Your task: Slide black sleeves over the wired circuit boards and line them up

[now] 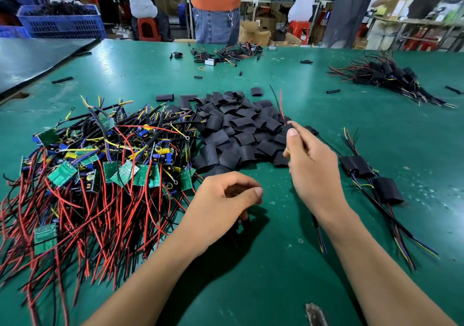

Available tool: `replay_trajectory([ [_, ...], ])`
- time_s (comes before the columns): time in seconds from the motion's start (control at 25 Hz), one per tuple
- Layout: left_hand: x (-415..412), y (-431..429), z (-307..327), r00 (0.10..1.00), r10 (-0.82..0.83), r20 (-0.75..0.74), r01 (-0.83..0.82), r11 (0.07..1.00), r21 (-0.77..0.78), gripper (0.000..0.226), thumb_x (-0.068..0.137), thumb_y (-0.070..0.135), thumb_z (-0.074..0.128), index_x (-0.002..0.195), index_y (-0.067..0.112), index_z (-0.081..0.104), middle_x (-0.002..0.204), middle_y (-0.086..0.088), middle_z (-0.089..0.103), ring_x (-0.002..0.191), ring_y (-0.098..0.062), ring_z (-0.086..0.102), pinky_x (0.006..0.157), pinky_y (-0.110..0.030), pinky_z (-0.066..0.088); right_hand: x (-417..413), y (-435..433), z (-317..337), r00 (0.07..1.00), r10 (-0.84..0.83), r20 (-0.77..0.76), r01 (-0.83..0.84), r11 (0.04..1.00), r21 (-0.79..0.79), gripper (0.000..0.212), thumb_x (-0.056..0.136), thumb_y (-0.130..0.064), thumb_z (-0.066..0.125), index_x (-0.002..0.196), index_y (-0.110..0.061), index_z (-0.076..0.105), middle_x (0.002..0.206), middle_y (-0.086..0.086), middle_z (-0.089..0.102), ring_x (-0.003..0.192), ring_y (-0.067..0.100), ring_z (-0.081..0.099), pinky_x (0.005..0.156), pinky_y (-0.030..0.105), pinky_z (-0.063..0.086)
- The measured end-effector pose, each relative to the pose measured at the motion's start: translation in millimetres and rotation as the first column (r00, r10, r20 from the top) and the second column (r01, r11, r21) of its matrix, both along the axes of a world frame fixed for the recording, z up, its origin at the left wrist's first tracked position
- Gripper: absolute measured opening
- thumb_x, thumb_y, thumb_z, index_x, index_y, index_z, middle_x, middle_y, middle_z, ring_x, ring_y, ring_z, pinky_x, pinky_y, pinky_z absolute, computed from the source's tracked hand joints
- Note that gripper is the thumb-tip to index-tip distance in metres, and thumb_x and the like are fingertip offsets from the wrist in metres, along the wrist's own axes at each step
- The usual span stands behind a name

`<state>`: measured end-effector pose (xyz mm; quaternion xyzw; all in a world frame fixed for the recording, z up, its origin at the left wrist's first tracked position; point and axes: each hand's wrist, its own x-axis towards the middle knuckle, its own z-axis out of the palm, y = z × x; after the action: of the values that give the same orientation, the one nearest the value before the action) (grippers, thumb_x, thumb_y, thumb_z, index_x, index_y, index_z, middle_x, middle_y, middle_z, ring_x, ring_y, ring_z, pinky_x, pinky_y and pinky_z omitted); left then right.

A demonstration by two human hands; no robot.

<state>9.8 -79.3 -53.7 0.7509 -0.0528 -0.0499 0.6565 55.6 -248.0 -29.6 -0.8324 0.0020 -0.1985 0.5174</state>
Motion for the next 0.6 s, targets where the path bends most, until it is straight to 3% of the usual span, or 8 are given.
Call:
replay_trajectory([
  [0.08, 1.4, 3.2, -0.6, 1.000, 0.009, 0.003, -0.009, 1.000, 0.004, 0.011, 0.091, 0.018, 0.069, 0.084, 0.025, 0.074, 0.079, 0.000, 0.076, 0.049, -0.011, 0.053, 0.048, -0.017, 0.042, 4.9, -16.1, 0.0, 0.993, -0.113, 0.032, 0.118, 0.970, -0.213, 0.042, 0.104, -0.040, 0.042, 0.138, -0.024, 0.059, 0.120, -0.003, 0.071, 0.106, 0.016, 0.062, 0.096, 0.038, 0.047],
  [0.16, 2.4, 5.0, -1.5, 1.000, 0.018, 0.008, -0.018, 1.000, -0.002, 0.013, 0.091, 0.018, 0.068, 0.083, 0.026, 0.074, 0.079, 0.000, 0.076, 0.049, -0.012, 0.051, 0.048, -0.016, 0.041, 10.1, -34.1, -1.3, 0.967, -0.251, -0.040, 0.209, 0.877, -0.434, 0.043, 0.104, -0.039, 0.041, 0.141, -0.022, 0.055, 0.130, 0.010, 0.065, 0.121, 0.032, 0.056, 0.097, 0.043, 0.044],
  [0.28, 3.5, 6.8, -2.8, 1.000, 0.014, 0.013, -0.015, 1.000, 0.001, 0.014, 0.092, 0.019, 0.067, 0.083, 0.027, 0.074, 0.079, 0.001, 0.075, 0.049, -0.012, 0.051, 0.048, -0.016, 0.041, 13.7, -52.7, -5.9, 0.895, -0.420, -0.149, 0.265, 0.771, -0.580, 0.034, 0.103, -0.033, 0.043, 0.128, -0.017, 0.060, 0.120, 0.017, 0.066, 0.113, 0.040, 0.057, 0.082, 0.043, 0.044],
  [0.4, 4.4, 6.9, -3.5, 1.000, 0.017, 0.016, -0.017, 1.000, 0.021, 0.014, 0.092, 0.020, 0.067, 0.084, 0.029, 0.074, 0.079, 0.001, 0.075, 0.049, -0.012, 0.050, 0.049, -0.017, 0.041, 14.9, -62.0, -8.2, 0.860, -0.479, -0.177, 0.280, 0.732, -0.621, 0.022, 0.102, -0.024, 0.044, 0.106, -0.008, 0.059, 0.110, 0.022, 0.064, 0.107, 0.042, 0.055, 0.073, 0.041, 0.036],
  [0.52, 5.0, 7.9, -3.1, 0.999, 0.032, 0.013, -0.032, 0.999, 0.016, 0.014, 0.093, 0.019, 0.066, 0.084, 0.026, 0.074, 0.079, 0.000, 0.075, 0.049, -0.012, 0.050, 0.051, -0.019, 0.042, 13.6, -60.7, -8.4, 0.840, -0.515, -0.168, 0.279, 0.677, -0.681, 0.022, 0.099, -0.019, 0.052, 0.113, -0.003, 0.059, 0.118, 0.025, 0.057, 0.115, 0.043, 0.047, 0.084, 0.046, 0.039],
  [0.6, 5.0, 8.5, -2.3, 0.999, 0.045, 0.013, -0.046, 0.999, 0.011, 0.014, 0.093, 0.018, 0.066, 0.084, 0.024, 0.074, 0.078, 0.000, 0.075, 0.049, -0.012, 0.050, 0.051, -0.019, 0.042, 13.9, -51.4, -9.5, 0.883, -0.453, -0.122, 0.260, 0.689, -0.676, 0.027, 0.097, -0.016, 0.055, 0.120, -0.004, 0.060, 0.125, 0.023, 0.054, 0.118, 0.042, 0.045, 0.095, 0.048, 0.039],
])
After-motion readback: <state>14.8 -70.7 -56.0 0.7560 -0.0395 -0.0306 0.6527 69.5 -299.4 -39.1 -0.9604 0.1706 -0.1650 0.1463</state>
